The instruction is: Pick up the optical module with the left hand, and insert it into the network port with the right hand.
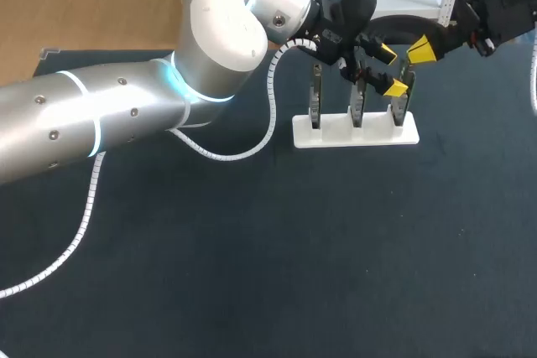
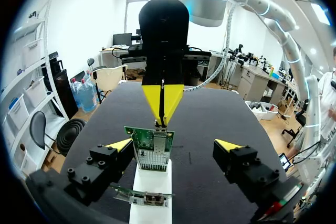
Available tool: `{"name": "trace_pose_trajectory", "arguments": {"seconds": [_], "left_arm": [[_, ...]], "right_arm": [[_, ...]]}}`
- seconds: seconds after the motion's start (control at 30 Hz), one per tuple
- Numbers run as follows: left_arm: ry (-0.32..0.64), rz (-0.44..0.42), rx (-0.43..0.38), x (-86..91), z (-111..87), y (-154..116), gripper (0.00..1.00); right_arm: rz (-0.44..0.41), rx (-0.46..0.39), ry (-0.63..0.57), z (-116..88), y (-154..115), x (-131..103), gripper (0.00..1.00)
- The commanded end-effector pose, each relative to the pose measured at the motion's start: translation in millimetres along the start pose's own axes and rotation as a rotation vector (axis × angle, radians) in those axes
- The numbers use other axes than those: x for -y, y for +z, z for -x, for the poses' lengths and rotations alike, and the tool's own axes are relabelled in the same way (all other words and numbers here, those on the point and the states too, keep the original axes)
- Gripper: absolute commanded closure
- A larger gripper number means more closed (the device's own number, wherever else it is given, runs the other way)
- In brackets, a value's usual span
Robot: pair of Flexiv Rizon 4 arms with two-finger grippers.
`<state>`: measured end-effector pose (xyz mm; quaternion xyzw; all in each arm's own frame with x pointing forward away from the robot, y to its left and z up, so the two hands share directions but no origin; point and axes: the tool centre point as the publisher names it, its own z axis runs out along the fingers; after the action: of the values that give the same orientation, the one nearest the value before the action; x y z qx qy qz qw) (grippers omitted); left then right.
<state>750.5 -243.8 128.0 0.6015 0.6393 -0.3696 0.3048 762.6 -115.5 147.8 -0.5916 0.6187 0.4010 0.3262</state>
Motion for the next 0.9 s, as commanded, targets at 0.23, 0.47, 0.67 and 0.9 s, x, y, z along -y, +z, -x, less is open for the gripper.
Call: {"name": "trace_pose_trajectory", "arguments": {"seconds": [0.23, 0.47, 0.67, 0.9], "left_arm": [[0.000, -0.004, -0.004, -2.1, 0.8, 0.6, 0.00], [0.000, -0.004, -0.004, -2.1, 0.8, 0.6, 0.00], [0.000, -0.004, -0.004, -2.1, 0.8, 0.6, 0.00], [0.000, -0.004, -0.004, -2.1, 0.8, 0.6, 0.00]], "right_arm": [[0.005, 0.001, 0.012, -7.3, 1.7, 3.6, 1.00], [0.010, 0.000, 0.016, -8.6, 2.9, 4.6, 1.00], [0.018, -0.006, 0.024, -11.7, 4.7, 4.9, 1.00], [0.021, 0.001, 0.027, -11.6, 5.0, 5.1, 1.00]]}}
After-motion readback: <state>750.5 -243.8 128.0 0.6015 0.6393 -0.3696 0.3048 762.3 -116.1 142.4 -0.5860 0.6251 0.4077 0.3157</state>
